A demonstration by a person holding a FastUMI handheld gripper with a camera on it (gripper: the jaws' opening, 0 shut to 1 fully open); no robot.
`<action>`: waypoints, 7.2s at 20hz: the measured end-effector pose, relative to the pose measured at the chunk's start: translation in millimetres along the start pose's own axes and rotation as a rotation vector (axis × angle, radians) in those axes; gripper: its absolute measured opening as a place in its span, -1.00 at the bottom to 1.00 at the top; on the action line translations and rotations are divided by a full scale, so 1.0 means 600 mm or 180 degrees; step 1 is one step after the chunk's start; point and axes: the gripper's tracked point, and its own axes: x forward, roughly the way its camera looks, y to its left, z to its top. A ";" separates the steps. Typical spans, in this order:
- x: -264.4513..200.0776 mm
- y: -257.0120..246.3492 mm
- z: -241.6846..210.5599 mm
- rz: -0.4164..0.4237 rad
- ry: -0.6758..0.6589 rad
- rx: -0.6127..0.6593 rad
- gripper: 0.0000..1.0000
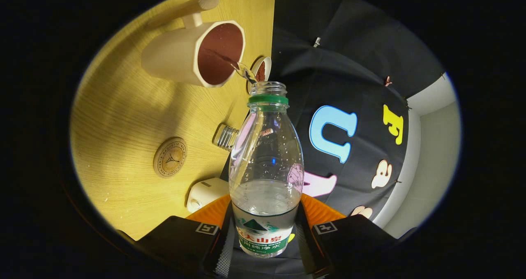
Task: Take the bottle from table, then pour the juice into the cup, finally place the bottle on the coaster
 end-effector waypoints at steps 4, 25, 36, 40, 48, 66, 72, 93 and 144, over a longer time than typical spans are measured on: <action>0.002 -0.010 0.003 -0.0048 -0.0041 -0.0090 0.36; 0.005 -0.088 0.005 -0.0433 -0.0380 -0.0787 0.36; 0.013 -0.123 0.001 -0.0573 -0.0451 -0.0956 0.37; 0.016 -0.081 0.008 -0.0373 -0.0388 -0.0414 0.37; -0.009 -0.013 0.050 0.0151 -0.0316 0.1736 0.39; 0.106 -0.074 -0.090 -0.0395 -0.0166 0.5730 0.42; 0.148 0.037 -0.074 -0.0271 -0.0064 0.5821 0.45; 0.178 0.155 -0.025 0.0252 0.0159 0.6157 0.75; -0.225 -0.263 -0.273 -0.0444 -0.0034 0.5622 0.95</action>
